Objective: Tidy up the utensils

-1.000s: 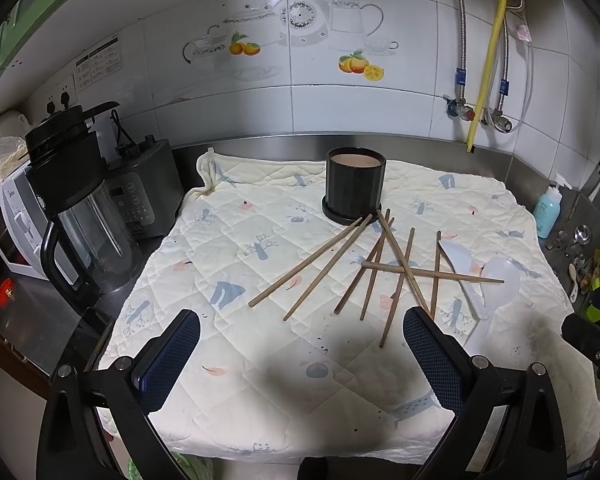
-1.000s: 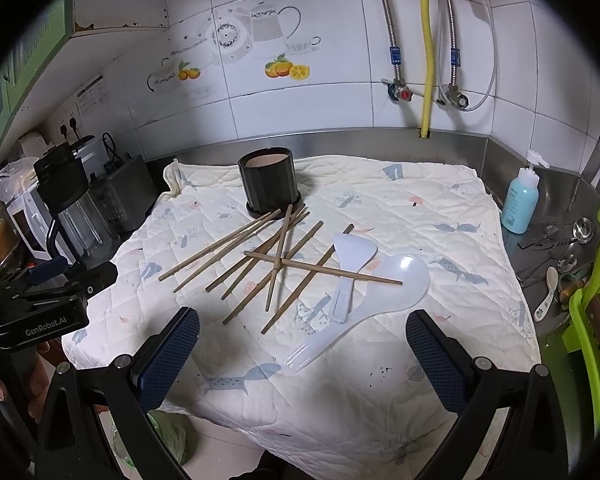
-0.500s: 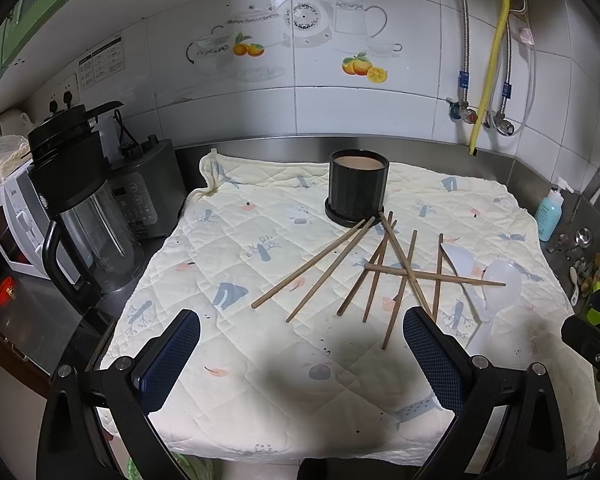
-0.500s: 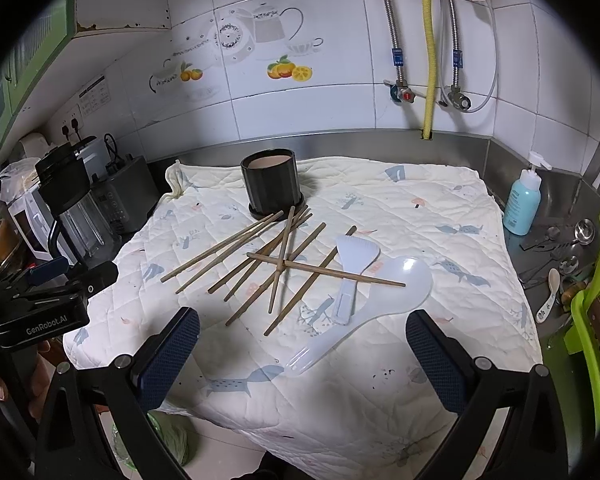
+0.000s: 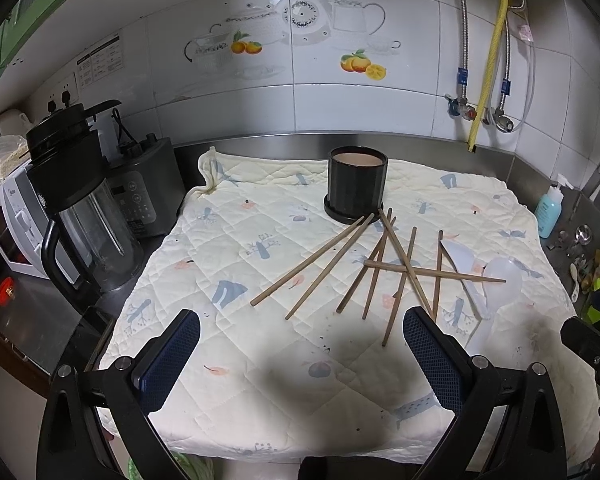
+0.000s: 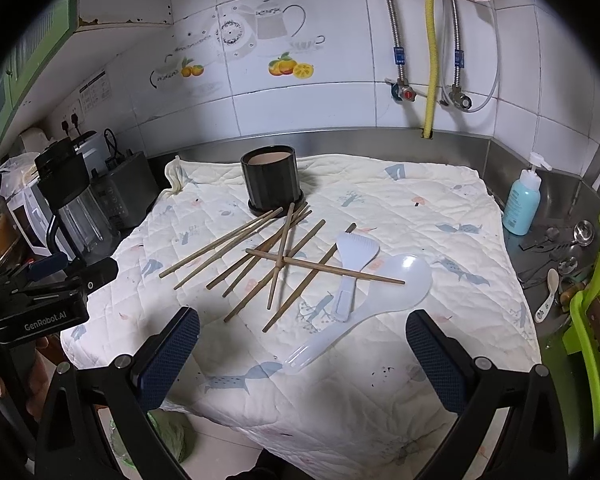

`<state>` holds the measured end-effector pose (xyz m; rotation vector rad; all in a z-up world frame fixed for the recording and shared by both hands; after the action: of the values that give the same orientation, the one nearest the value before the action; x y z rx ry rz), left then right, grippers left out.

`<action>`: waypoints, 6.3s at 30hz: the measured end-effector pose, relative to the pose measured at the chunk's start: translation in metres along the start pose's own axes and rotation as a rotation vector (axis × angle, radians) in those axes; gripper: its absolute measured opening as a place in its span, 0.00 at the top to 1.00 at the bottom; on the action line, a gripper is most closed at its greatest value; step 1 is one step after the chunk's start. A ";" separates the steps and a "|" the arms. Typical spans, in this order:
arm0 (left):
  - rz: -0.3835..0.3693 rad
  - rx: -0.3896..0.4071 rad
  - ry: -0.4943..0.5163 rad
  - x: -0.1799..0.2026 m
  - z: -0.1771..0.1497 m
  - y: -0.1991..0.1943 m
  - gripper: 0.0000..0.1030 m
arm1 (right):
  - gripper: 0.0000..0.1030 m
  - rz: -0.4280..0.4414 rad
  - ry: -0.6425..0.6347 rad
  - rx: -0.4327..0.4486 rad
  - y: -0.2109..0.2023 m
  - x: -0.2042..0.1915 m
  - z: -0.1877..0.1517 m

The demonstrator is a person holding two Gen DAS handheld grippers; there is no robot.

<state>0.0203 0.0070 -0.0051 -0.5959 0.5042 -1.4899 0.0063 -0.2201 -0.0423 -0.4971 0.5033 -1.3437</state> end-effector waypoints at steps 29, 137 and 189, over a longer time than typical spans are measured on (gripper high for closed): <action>0.010 -0.022 -0.007 -0.006 -0.002 0.007 0.00 | 0.00 -0.004 -0.005 -0.007 0.000 0.003 -0.005; -0.277 -0.410 0.049 0.143 0.104 0.340 0.58 | 0.51 -0.051 0.293 -0.289 0.137 0.085 0.002; -0.417 -0.344 -0.003 0.115 0.123 0.306 0.93 | 0.51 0.131 0.011 -0.368 0.173 0.042 0.023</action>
<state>0.3365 -0.1041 -0.1042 -1.0197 0.6688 -1.8082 0.1616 -0.2335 -0.1308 -0.7453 0.7855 -1.1321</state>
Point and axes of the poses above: each gripper's, at about its wrist camera, not at the fingertips, and y roughly the way its jaws point, x to its right, z to its top, the point moved 2 cm from there along y, roughly the way its jaws point, and after that the axes turned 6 degrees about -y, right-handed, at the moved point
